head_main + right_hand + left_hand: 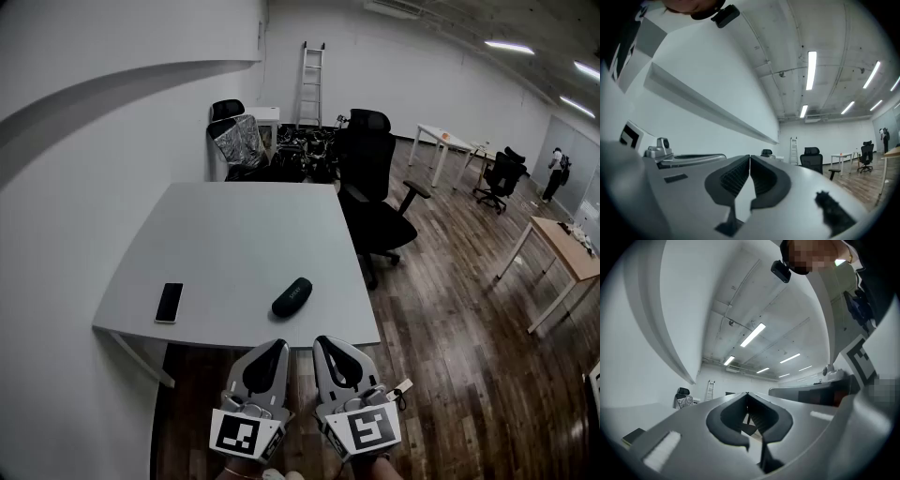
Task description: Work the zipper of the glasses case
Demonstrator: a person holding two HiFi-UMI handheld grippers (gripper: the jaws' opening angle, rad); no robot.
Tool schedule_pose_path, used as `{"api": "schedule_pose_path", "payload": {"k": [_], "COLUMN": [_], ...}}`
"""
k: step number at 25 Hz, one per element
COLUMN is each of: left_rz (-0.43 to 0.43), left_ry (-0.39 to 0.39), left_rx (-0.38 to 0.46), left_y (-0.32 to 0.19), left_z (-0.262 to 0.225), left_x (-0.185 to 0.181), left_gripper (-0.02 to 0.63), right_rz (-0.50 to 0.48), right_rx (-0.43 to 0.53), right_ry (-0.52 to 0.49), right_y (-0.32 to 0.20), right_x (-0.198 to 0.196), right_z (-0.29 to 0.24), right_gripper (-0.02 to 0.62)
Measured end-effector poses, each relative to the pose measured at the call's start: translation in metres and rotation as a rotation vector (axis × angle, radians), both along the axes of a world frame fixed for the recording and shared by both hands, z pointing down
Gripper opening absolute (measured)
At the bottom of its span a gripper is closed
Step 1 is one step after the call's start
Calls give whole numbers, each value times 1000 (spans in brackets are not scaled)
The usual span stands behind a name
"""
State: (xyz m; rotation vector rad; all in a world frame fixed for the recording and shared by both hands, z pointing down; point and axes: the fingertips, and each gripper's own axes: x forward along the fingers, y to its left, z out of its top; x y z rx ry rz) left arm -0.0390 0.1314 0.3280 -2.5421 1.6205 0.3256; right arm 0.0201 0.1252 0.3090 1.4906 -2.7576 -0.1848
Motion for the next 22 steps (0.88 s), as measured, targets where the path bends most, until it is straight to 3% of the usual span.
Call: {"api": "schedule_pose_path", "payload": {"k": [3,9,13,22], "left_rz": [26,15,26,95], "left_ry": [8,-4,-12,-19], "left_rx": [-39,-34,21,-4], "left_y": [-11,-58,-115,-236], "left_z": [6,13,8,1], "left_x": [5,-3,-15,-28], "left_gripper": [-3,-3,-3,-3], "right_rz": [-23,-14,11,48], "right_rx": [16,21,25,92], "right_ry": [-3,15,17,29], "right_y": [-10,-58,-117,-234], "right_x": [-5,-10,-18,-45], "right_z": [7,19,19,1], "right_gripper": [8,8,8,8]}}
